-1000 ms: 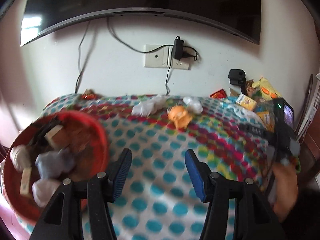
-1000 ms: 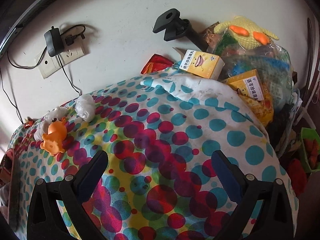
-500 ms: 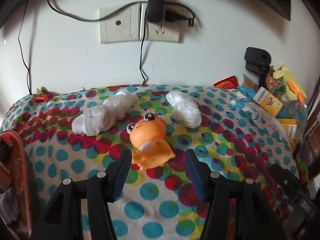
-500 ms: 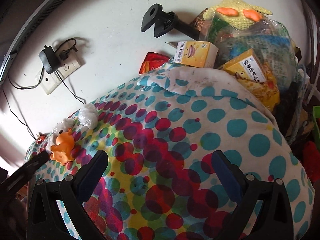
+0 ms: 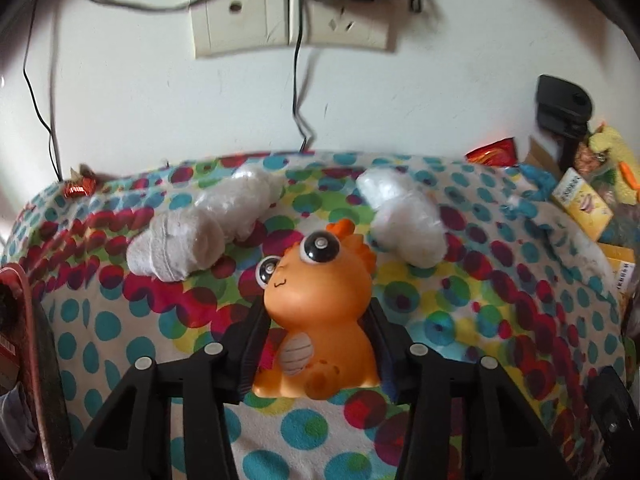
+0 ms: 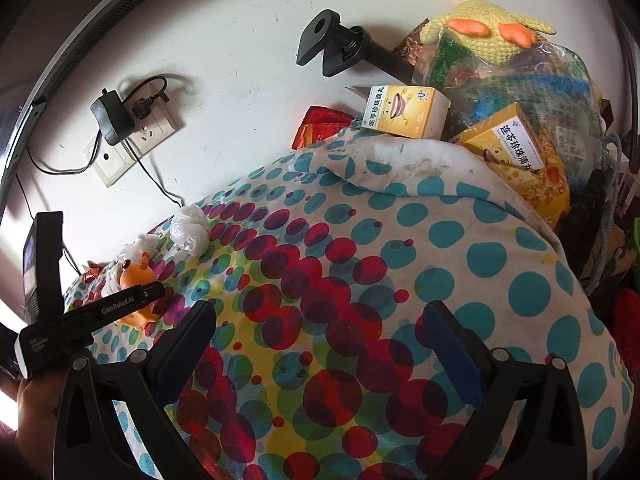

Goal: Organize objects
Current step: 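Grasp the orange rubber toy with the left gripper, then carry the orange toy into the red tray and open the left gripper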

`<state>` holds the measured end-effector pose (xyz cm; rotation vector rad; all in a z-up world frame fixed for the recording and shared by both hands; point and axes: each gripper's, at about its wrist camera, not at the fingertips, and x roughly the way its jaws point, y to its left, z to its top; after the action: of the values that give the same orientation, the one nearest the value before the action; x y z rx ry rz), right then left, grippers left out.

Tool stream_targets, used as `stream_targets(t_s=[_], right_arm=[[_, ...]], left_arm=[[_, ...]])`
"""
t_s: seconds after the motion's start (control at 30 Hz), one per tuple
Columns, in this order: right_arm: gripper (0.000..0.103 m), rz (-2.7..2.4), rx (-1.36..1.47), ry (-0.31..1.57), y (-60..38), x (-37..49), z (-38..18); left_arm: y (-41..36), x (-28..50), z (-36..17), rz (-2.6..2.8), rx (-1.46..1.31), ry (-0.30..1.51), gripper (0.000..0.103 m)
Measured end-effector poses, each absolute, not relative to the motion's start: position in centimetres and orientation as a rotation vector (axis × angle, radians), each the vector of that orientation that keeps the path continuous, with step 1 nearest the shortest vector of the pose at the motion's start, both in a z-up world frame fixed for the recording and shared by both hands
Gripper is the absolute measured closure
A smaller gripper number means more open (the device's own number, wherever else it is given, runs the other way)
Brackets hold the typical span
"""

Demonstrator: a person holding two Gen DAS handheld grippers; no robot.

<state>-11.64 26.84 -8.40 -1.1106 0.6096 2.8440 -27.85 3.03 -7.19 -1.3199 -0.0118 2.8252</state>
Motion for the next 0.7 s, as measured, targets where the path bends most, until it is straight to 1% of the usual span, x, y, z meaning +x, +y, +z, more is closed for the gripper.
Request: stream_targets(t_s=[0.17,0.37,0.6,0.7], right_arm=[[0.0,2.844,-1.114,0.594,26.7,-11.7,-8.4],[0.0,2.832,-1.124,0.582,26.6,-11.7,-8.5],[0.0,2.822,-1.144,0.561,26.5,-12.0,-8.6],[0.0,2.82,-1.159,0.557,26.4,-12.1,-8.8]], left_arm=[[3.8,-25.6,-3.7,2.848,-1.208,-0.034,0.055],[3.5,-22.3,0.9,2.902,-1.107,0.028,0.055],[-0.3,-18.5,4.3,2.977,-1.061,0.034,0.055],[-2.4,-17.3,5.2,3.003,-1.053,0.009,0.055]])
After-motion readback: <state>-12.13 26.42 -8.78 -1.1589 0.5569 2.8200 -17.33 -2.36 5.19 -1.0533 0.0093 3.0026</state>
